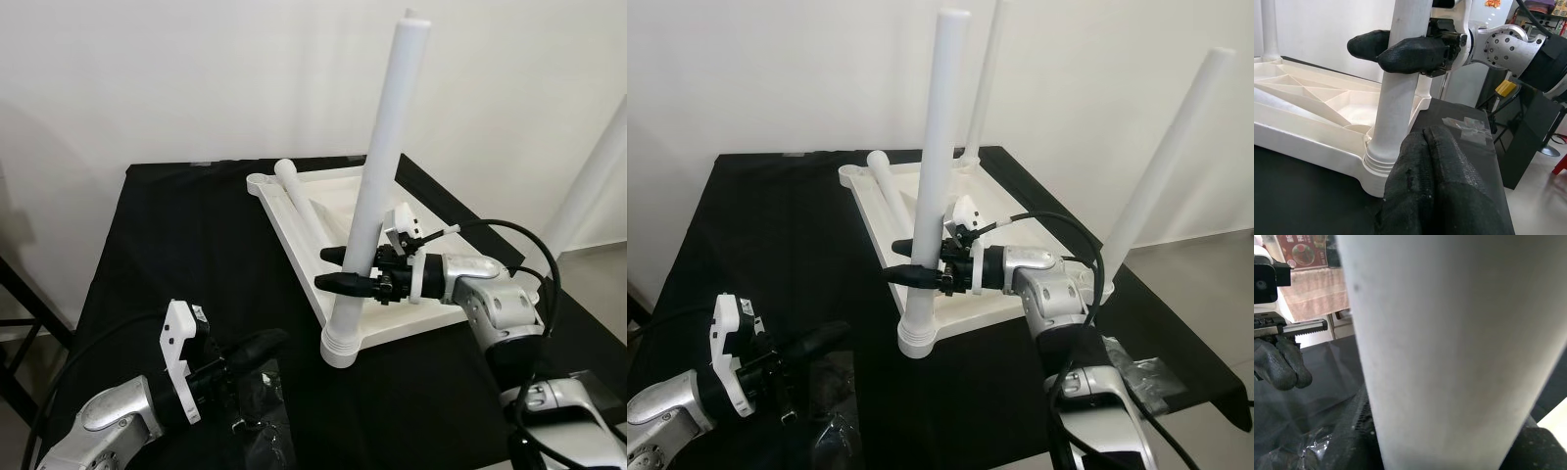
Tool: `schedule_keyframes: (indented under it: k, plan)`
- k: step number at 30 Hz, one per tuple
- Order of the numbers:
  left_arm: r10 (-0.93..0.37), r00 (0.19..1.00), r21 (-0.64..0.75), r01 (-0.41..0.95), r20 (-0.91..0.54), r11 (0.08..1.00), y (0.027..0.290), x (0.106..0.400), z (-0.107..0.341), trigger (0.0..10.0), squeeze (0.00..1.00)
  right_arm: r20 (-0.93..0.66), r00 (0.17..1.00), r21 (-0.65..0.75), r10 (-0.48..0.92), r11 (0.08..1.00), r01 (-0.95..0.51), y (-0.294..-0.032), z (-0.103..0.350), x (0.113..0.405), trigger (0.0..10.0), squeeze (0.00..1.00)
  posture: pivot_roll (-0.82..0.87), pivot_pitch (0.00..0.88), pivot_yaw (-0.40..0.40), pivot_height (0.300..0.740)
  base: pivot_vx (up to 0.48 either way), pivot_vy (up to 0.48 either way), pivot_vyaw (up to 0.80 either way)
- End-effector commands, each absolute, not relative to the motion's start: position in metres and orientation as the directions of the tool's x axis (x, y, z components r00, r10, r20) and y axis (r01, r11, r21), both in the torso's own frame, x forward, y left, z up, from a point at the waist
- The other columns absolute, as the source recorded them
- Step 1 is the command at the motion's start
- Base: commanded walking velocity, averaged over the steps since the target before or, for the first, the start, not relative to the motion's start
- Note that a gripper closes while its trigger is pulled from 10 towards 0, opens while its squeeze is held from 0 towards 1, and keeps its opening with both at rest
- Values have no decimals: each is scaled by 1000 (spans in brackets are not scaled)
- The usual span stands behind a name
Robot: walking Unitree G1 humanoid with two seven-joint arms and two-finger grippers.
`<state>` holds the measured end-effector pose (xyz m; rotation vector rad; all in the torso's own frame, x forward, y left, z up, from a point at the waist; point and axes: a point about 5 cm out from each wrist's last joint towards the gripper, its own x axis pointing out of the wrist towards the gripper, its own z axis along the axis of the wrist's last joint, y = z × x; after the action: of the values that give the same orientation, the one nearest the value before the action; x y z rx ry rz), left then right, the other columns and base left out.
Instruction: Building children table
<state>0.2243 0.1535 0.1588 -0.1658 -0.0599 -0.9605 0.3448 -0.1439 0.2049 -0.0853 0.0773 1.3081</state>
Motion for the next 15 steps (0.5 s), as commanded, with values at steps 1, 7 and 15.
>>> schedule_keyframes:
  k: [1, 7, 15]
  plan:
    - [-819, 560, -107, 829, 128, 550, 150, 225, 158, 10000, 0, -99, 236, -19, 967, 235, -972, -143, 206, 345, 0, 0, 102, 0, -108, 740, 0, 0, 0]
    - [-820, 557, -108, 830, 128, 547, 150, 224, 158, 10000, 0, -87, 244, -16, 966, 244, -970, -154, 199, 341, 0, 0, 91, 0, -108, 740, 0, 0, 0]
    - [-820, 558, -107, 829, 127, 548, 154, 220, 159, 10000, 0, -57, 820, 92, 569, 821, -563, -139, 157, 329, 0, 0, 64, 0, -107, 740, 0, 0, 0]
